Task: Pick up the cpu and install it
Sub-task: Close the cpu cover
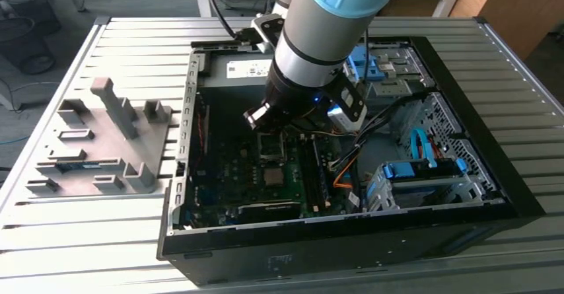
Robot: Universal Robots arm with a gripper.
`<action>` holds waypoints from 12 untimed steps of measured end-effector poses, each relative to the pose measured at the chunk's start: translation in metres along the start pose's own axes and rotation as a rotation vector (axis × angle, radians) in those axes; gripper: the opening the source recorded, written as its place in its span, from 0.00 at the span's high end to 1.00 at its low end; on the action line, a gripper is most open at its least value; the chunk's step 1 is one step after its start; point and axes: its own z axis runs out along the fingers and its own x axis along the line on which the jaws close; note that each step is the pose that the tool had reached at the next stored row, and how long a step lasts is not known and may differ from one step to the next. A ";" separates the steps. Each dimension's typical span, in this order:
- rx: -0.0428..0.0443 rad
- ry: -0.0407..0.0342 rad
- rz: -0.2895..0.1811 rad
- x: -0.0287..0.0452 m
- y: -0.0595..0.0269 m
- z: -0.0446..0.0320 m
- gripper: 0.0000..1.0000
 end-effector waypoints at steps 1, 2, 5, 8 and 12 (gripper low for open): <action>0.0001 0.0009 -0.003 0.0000 0.0000 0.0000 0.90; 0.0003 0.0018 -0.007 0.0000 0.0000 0.0000 0.90; 0.0008 0.0044 -0.016 0.0000 0.0000 0.0000 0.90; 0.0012 0.0070 -0.026 0.0000 0.0000 0.0000 0.90; 0.0019 0.0104 -0.038 0.0000 0.0000 0.0000 0.90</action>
